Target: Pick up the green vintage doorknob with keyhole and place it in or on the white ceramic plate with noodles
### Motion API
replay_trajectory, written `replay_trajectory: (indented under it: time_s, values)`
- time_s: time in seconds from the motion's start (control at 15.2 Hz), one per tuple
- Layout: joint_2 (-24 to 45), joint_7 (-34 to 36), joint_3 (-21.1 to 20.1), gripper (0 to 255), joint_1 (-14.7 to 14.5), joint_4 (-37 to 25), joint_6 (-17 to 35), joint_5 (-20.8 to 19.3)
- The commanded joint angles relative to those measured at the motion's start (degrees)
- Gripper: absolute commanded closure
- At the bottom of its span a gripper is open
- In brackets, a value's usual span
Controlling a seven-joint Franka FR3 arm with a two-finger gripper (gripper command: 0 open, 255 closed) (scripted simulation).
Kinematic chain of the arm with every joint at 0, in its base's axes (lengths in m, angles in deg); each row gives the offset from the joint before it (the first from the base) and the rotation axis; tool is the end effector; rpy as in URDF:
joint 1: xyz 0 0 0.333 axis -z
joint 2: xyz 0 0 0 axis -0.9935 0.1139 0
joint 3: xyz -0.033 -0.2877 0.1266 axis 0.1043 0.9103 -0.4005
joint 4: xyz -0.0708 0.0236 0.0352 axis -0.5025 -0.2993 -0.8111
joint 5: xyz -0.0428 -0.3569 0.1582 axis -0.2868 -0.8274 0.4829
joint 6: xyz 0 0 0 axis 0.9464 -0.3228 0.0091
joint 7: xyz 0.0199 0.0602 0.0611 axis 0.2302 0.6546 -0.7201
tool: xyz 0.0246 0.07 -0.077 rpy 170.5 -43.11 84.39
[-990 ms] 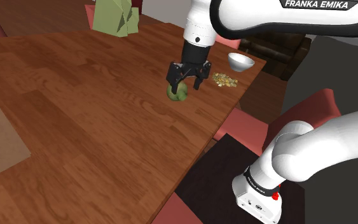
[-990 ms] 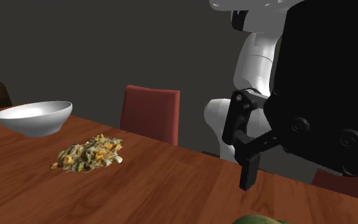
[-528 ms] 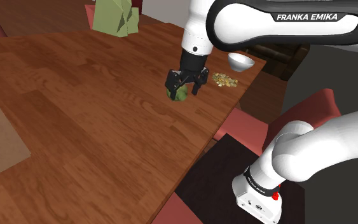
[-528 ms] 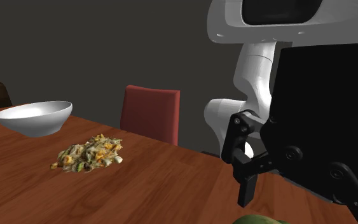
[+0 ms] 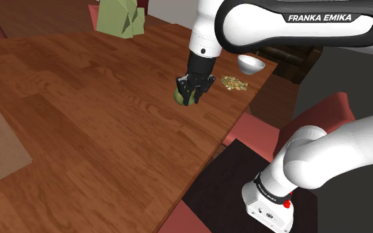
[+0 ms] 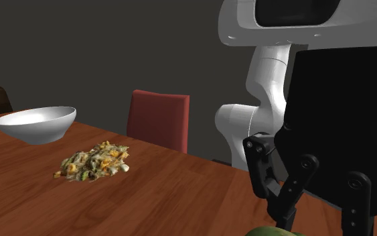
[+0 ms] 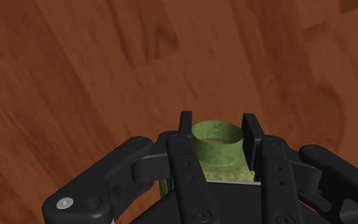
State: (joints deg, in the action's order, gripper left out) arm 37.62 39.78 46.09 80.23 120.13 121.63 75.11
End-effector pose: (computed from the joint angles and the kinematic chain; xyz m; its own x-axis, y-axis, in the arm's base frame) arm 0.3756 0.1573 0.5231 0.9659 -0.2589 -0.0017 -0.2589 -0.9659 0.0035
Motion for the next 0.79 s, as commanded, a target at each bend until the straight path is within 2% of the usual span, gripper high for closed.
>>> replay_trajectory:
  time_s: [0.0, 0.33, 0.73]
  values:
    - [0.0, 0.0, 0.0, 255, 0.0, 0.0, 0.0, 0.0]
    - [0.0, 0.0, 0.0, 255, 0.0, 0.0, 0.0, 0.0]
    - [0.0, 0.1, 0.4, 255, 0.2, -4.5, -4.6, -0.3]
